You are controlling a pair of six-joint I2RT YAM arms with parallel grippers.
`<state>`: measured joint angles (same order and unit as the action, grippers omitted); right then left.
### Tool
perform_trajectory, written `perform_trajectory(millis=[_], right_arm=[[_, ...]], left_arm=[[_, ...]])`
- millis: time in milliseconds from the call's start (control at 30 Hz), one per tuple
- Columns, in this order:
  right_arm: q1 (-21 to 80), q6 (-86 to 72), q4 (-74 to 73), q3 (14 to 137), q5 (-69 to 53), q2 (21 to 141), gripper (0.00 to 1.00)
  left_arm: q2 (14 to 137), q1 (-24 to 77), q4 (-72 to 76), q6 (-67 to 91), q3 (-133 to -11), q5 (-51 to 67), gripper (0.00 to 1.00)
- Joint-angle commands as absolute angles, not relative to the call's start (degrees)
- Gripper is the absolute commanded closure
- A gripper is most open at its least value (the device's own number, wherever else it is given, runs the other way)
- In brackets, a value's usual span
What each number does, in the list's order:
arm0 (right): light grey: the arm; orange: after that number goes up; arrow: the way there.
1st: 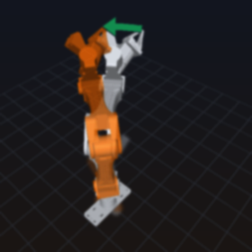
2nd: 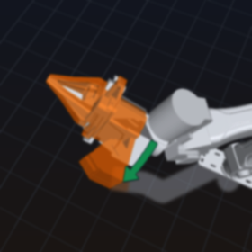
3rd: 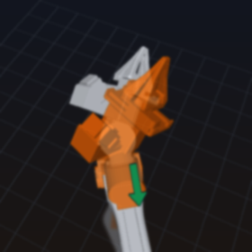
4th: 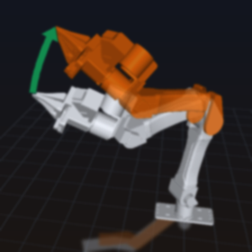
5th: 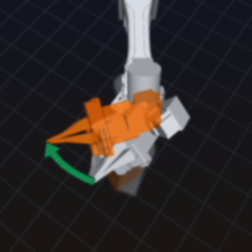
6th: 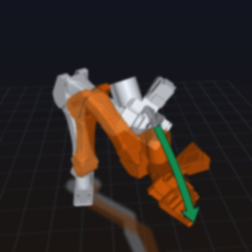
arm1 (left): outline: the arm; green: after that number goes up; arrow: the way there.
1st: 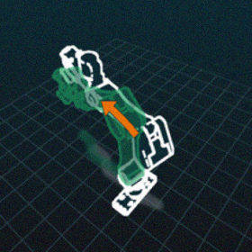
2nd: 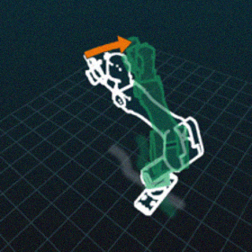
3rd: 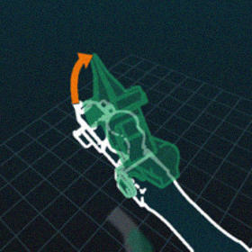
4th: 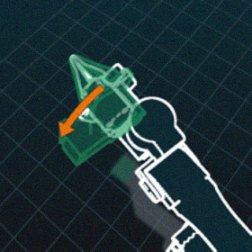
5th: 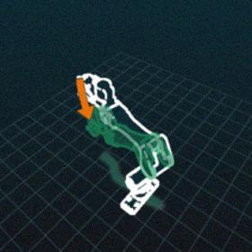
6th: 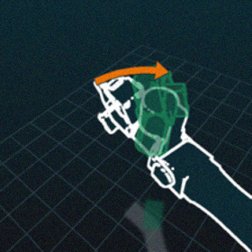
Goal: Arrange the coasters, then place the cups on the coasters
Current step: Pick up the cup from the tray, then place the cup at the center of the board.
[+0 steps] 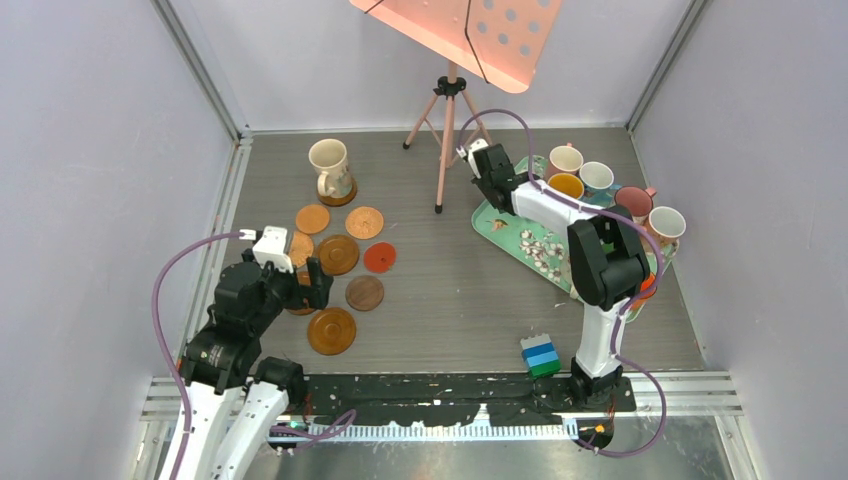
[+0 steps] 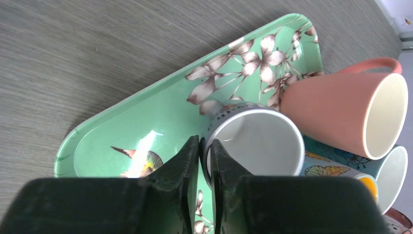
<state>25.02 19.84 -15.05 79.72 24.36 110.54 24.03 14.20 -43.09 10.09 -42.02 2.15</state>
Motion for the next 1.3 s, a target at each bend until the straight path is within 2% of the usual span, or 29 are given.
perform_trajectory(millis=[0, 167, 433, 633, 867, 1100, 1267], right_arm=[[25.3, 21.8, -16.5, 82.5, 24.6, 106.9, 0.85], [27.2, 22.7, -20.0, 82.8, 23.9, 101.4, 0.94], [34.6, 19.1, -27.9, 81.3, 19.9, 93.2, 0.94], [42.5, 11.9, -28.2, 76.1, 14.5, 87.5, 0.95], [51.3, 2.1, -26.3, 67.8, 8.4, 82.7, 0.94], [56.1, -6.3, -26.8, 64.9, 8.4, 84.7, 0.94], [58.1, -9.2, -25.1, 62.9, 8.4, 86.4, 0.9]], left_arm=[[24.2, 14.4, -41.1, 9.7, -42.1, 1.1, 0.01], [24.2, 14.4, -41.1, 10.4, -42.0, 0.4, 0.0], [23.6, 14.4, -41.3, 13.2, -41.7, -5.6, 0.01], [25.0, 14.4, -43.1, 14.7, -43.0, -7.7, 0.01], [26.9, 14.4, -44.5, 15.8, -43.7, -3.9, 0.01], [28.7, 14.4, -44.8, 17.9, -43.5, 3.7, 0.01], [30.7, 14.4, -44.8, 19.1, -43.8, 9.1, 0.06]])
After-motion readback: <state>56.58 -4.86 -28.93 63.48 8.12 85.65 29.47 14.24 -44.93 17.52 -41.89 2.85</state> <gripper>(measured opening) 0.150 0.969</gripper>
